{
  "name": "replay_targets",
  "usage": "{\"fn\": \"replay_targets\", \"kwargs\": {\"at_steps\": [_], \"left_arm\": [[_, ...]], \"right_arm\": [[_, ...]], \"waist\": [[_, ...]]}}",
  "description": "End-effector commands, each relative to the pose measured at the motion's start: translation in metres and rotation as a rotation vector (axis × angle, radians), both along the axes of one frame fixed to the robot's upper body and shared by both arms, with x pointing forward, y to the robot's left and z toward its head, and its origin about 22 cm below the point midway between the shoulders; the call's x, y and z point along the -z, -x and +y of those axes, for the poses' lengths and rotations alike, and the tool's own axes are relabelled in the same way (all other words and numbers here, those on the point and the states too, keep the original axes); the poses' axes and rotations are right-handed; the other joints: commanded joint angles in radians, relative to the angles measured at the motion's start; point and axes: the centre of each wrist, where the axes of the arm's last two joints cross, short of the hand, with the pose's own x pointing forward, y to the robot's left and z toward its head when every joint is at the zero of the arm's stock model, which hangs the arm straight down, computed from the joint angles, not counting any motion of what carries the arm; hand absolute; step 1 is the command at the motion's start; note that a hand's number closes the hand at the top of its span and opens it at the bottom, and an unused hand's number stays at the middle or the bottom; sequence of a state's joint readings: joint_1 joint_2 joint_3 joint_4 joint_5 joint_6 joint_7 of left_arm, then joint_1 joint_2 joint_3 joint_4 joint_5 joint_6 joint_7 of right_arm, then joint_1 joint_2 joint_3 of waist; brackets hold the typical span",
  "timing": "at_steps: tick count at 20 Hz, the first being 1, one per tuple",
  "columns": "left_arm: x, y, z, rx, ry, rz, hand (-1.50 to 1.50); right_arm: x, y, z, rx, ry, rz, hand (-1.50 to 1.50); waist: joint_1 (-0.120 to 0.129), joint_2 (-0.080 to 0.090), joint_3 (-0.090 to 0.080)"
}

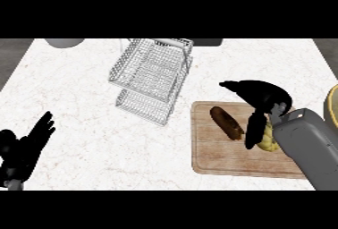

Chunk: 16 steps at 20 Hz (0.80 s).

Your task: Pick the sweet potato from the cutting board and place it in the tiered basket

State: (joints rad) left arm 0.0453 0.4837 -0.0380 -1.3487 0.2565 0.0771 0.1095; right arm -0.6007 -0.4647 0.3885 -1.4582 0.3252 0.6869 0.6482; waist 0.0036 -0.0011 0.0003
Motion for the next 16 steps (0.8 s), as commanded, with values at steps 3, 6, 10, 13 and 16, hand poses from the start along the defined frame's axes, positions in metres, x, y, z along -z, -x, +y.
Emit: {"fn": "replay_targets", "kwargs": {"at_steps": [3,6,10,13,16], "left_arm": [[0.006,0.011,0.016,0.000,0.008,0.018,0.00],[0.007,-0.011,-0.001,0.013,0.010,-0.006,0.00],[0.024,0.000,0.004,-0.011,0.016,0.008,0.00],[0.021,0.008,0.013,0.008,0.007,-0.002,0.00],[0.008,0.015,0.003,0.017,-0.010,-0.015,0.00]], "right_arm": [[-0.012,-0.015,-0.021,0.025,-0.004,0.046,-1.50],[0.000,-0.007,-0.010,0.013,-0.017,0.062,-1.50],[0.023,-0.001,-0.026,0.021,-0.040,0.057,-1.50],[0.041,-0.012,-0.030,0.010,-0.035,0.068,-1.50],[0.047,-0.009,-0.027,0.010,-0.054,0.045,-1.50]], "waist": [[0.002,0.001,0.000],[-0.002,0.001,-0.001],[-0.001,0.002,0.000],[0.003,0.002,0.000],[0.004,0.001,0.000]]}}
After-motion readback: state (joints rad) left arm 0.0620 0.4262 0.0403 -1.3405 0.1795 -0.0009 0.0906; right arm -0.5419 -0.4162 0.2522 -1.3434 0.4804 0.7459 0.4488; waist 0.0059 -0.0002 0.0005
